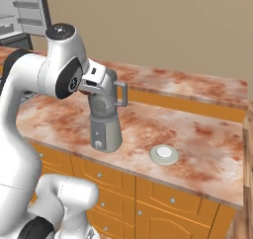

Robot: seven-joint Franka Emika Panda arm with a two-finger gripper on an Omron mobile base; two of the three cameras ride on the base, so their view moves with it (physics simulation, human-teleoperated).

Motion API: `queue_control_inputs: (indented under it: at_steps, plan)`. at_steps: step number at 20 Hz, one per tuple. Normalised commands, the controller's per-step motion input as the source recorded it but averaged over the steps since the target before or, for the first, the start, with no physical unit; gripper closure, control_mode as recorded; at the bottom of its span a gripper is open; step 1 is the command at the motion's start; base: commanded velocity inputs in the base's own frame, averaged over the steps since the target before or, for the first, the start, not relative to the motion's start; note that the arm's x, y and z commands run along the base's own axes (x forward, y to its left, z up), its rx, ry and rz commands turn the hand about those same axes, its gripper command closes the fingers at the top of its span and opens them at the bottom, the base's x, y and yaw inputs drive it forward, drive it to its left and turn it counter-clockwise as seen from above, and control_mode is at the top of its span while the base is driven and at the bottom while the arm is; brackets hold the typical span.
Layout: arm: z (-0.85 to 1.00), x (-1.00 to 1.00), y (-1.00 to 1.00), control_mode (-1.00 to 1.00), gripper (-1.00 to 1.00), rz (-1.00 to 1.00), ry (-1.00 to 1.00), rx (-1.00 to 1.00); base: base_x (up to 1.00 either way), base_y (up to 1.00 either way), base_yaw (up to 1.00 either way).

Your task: Grab the lemon and onion from the fridge, place them in the blender, close the lid, and turn on the blender to create a marinade.

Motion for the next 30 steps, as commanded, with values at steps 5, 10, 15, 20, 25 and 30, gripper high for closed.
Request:
queue_control_inputs:
  at_steps: [5, 10, 15, 20, 25, 30]
  plan:
    - [0.17, 0.3, 0.0, -1.0, 1.0, 0.0, 0.02, 0.0, 0.0, 0.0, 0.0]
    - [0.17, 0.26, 0.17, -1.0, 1.0, 0.0, 0.0, -0.03, 0.0, 0.0, 0.0]
    - [0.05, 0.32, 0.14, -1.0, 1.0, 0.0, 0.0, -0.04, 0.0, 0.0, 0.0]
    - [0.0, 0.63, 0.0, -1.0, 1.0, 0.0, 0.05, -0.04, 0.0, 0.0, 0.0]
    - [0.0, 0.83, 0.03, -1.0, 1.0, 0.0, 0.16, 0.0, 0.0, 0.0, 0.0]
    - [-0.02, 0.63, 0.01, -1.0, 1.0, 0.0, 0.18, 0.0, 0.0, 0.0, 0.0]
